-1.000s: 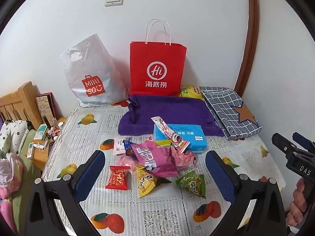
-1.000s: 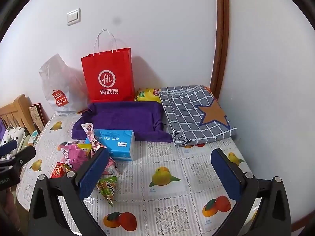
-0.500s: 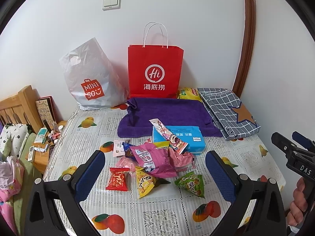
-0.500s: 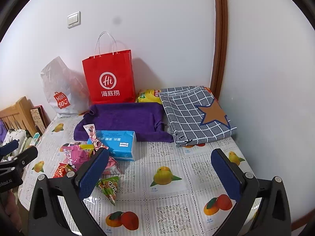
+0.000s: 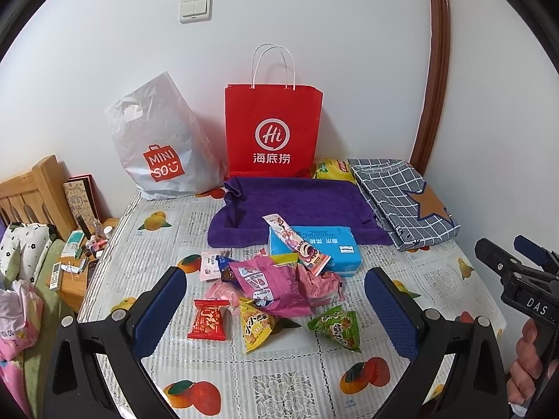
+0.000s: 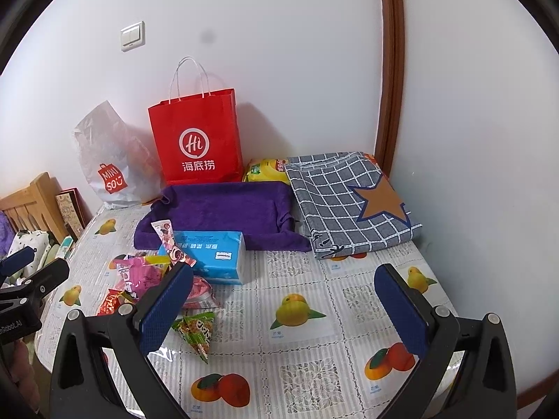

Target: Organize snacks

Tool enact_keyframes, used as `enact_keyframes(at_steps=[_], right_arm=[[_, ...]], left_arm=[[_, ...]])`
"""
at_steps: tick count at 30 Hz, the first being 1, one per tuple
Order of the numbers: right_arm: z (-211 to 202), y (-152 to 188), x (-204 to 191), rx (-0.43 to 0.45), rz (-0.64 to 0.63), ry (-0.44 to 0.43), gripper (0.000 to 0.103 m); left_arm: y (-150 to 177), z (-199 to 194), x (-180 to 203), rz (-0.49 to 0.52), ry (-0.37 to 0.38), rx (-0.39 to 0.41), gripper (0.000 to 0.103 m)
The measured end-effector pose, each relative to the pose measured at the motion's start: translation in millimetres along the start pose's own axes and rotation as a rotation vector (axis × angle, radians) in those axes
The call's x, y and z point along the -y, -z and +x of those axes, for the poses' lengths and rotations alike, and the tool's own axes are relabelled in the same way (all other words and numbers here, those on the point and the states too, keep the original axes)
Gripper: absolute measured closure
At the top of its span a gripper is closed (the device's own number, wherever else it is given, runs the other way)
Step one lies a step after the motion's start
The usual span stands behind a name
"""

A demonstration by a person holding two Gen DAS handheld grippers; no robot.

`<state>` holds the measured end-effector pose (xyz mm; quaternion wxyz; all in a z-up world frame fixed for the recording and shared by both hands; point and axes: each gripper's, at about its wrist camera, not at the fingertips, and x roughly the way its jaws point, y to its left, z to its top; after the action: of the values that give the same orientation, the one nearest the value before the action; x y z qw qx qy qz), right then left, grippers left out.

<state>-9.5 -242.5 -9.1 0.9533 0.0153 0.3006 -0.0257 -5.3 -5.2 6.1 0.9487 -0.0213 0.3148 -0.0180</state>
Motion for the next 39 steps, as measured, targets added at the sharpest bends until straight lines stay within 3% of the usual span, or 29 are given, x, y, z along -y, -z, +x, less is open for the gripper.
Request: enact_keyframes(at_steps=[39], right_arm=[[6.4, 0.7, -18.9, -0.010, -0.037, -0.012, 0.001]], left_arm=[[-2.0, 3.5, -5.1, -0.016, 0.008, 0.009, 0.001]])
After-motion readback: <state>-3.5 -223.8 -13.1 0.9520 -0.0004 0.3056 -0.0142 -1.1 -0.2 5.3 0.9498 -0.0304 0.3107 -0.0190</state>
